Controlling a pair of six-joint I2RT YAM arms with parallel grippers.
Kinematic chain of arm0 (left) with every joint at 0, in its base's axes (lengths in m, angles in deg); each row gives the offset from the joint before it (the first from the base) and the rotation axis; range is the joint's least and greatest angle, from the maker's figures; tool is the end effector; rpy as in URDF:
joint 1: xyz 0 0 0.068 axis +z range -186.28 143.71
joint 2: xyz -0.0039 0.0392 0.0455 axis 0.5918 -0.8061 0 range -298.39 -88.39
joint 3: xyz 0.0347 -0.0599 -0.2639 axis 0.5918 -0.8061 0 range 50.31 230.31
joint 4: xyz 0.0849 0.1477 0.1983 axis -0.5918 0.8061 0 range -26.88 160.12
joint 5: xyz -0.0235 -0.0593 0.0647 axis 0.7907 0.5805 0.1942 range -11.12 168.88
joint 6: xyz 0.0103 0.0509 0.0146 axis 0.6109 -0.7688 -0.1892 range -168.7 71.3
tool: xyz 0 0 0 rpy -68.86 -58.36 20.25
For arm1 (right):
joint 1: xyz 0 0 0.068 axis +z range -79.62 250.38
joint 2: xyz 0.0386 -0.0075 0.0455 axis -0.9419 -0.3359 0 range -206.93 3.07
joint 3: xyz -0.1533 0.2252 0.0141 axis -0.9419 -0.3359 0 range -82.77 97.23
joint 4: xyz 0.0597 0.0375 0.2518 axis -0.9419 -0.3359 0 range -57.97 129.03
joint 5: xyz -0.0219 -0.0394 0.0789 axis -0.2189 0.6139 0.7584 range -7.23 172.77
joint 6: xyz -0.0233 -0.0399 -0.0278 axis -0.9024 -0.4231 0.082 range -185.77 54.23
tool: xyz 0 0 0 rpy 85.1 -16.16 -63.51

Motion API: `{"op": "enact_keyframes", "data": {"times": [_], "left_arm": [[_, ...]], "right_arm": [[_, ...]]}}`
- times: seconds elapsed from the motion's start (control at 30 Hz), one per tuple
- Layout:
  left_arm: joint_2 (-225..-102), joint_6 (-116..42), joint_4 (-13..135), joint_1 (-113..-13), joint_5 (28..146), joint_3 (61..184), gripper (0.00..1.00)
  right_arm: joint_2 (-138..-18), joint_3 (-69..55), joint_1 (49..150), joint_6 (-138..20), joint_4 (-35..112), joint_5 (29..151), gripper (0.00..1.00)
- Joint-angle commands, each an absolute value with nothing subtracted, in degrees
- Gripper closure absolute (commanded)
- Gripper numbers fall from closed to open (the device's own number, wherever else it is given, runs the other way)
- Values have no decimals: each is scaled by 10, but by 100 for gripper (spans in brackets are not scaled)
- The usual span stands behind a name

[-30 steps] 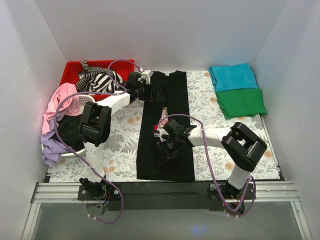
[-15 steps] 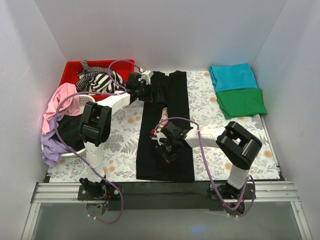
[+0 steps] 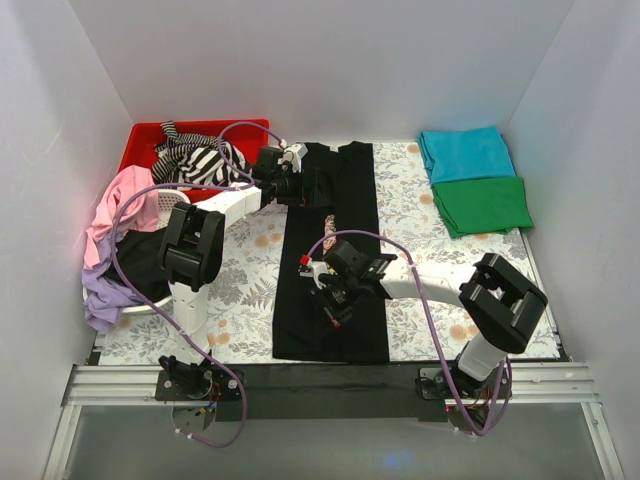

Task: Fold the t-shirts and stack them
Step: Fold the tshirt

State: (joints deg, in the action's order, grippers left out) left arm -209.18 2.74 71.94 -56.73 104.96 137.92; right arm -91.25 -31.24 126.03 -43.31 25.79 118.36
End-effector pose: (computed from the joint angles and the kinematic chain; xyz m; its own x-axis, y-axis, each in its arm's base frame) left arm 0.4366 -0.1795 0.1854 -0.8755 -0.4232 -0.2331 -0.1040 0.6362 -0.7645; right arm 0.1623 0.2743 0.1689 -0.7589 -0.5602 -0.3321 -0.6114 0.4374 0.6595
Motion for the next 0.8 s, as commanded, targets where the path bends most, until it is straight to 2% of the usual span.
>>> {"op": "enact_keyframes", "data": {"times": [0.0,0.1,0.13,0.17,0.2,0.27,0.37,0.4,0.5,0.77], "left_arm": [[-2089,17,721,-567,1050,1398,2],[-2091,17,723,-567,1051,1400,2],[-2092,16,725,-567,1051,1401,2],[-2092,16,727,-567,1050,1402,2],[-2092,16,728,-566,1049,1402,2],[-2088,14,736,-567,1040,1402,2],[-2059,19,740,-567,1032,1395,2],[-2050,19,741,-567,1032,1392,2],[-1992,31,745,-568,1030,1363,2],[-1803,77,763,-573,1017,1182,2]], "right_arm": [[-892,-314,1273,-434,240,1217,99],[-904,-316,1277,-434,236,1227,99],[-912,-316,1277,-433,236,1230,95],[-915,-313,1278,-434,229,1233,79],[-916,-310,1278,-434,223,1214,45],[-901,-302,1277,-441,209,1179,31],[-864,-272,1274,-452,146,1048,23],[-854,-249,1272,-459,126,968,20],[-815,-237,1250,-465,78,850,14],[-710,-346,1097,-464,80,815,12]]}}
